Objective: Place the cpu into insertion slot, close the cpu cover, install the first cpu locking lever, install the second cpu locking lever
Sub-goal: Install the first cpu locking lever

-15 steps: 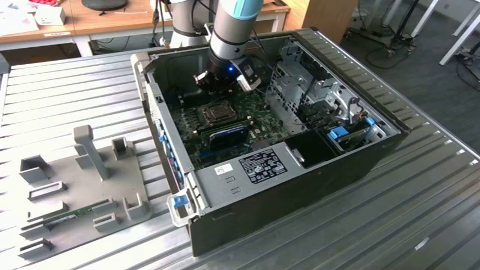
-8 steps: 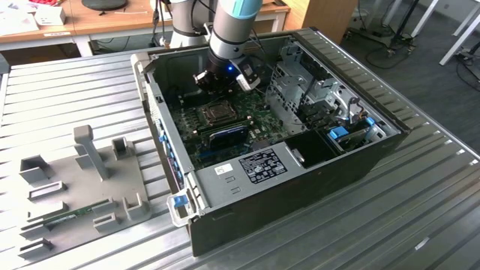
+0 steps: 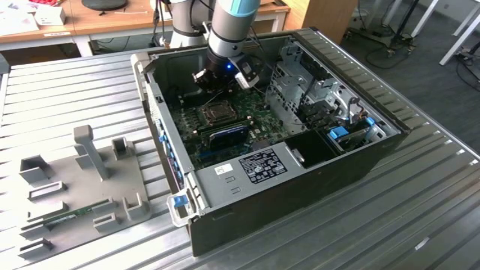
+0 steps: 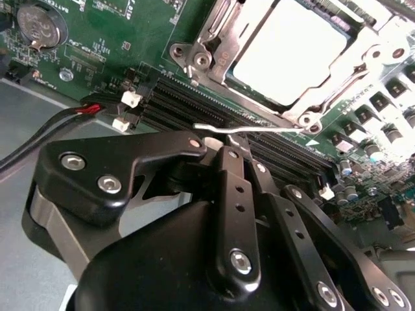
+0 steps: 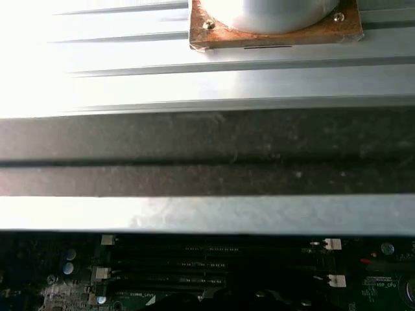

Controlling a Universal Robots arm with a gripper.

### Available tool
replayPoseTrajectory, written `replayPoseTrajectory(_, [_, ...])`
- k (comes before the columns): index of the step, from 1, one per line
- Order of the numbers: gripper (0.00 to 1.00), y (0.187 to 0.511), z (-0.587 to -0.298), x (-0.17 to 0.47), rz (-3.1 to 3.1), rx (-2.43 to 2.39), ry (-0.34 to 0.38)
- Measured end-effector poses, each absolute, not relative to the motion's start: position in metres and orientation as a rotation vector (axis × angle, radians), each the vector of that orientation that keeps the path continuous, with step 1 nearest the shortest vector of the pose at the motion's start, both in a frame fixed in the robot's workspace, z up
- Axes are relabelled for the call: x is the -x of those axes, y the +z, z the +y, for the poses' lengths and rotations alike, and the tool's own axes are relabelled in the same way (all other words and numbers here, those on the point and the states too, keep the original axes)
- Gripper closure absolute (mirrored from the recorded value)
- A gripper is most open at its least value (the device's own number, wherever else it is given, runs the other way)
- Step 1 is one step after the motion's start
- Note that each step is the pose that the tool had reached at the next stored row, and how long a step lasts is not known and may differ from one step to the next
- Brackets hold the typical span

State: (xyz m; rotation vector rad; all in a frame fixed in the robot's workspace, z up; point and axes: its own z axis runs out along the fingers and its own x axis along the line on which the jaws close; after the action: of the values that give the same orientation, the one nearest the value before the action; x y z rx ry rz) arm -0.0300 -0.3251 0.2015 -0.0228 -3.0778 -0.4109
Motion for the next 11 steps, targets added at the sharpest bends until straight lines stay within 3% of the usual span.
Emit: replayPoseTrajectory(11, [0.9, 0.2101, -0.3244, 0.0305, -3.082, 0.022, -0.416])
